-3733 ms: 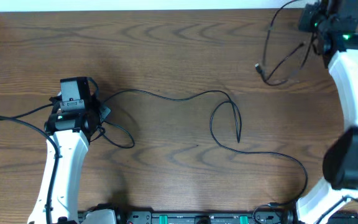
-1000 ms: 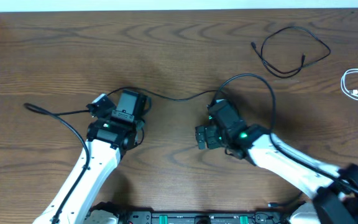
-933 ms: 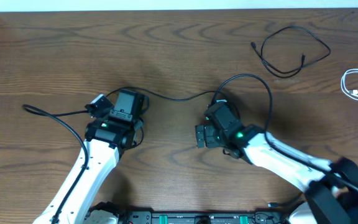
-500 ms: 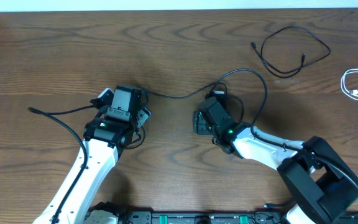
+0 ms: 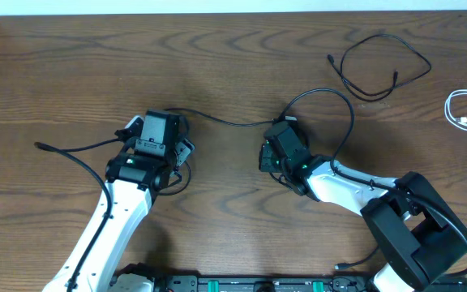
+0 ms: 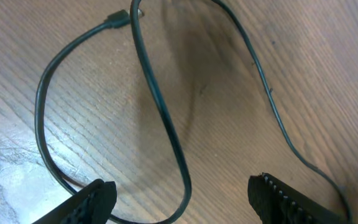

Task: Untangle cables

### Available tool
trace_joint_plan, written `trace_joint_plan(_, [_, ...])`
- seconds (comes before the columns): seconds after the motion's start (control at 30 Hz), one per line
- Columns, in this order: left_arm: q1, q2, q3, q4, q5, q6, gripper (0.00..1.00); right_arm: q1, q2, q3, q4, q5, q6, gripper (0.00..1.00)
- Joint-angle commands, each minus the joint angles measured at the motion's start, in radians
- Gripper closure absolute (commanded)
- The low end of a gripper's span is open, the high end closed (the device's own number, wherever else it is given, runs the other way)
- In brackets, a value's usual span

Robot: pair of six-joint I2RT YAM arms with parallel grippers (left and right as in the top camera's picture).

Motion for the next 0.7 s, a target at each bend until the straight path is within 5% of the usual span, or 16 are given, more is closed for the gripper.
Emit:
trace_joint_plan(0.0, [0.004,0.034,-0.004,-0.002,0.033,-0.007,0.34,0.000,0.040,-0.018,-0.021,-0.027,0.010,0.99])
trace_joint_plan(0.07, [0.004,0.076,-0.004,0.019,0.031,-0.007,0.46,0.000,0.040,-0.018,-0.021,-0.028,0.010,0.99])
trace_joint_plan(0.17, [0.003,0.146,-0.004,0.054,0.032,-0.008,0.90,0.000,0.040,-0.018,-0.023,-0.029,0.010,0.99])
trace_joint_plan(0.3, [0.003,0.194,-0.004,0.145,0.139,-0.013,0.92,0.000,0.040,-0.018,-0.021,-0.059,-0.009,0.99])
trace_joint_plan(0.5, [0.003,0.188,-0.004,0.513,0.558,0.061,0.92,-0.043,-0.031,-0.018,-0.031,-0.450,-0.243,0.99])
trace_joint_plan(0.67, [0.003,0.188,-0.004,0.549,0.622,-0.004,0.92,-0.129,-0.205,-0.018,-0.035,-0.808,-0.420,0.99])
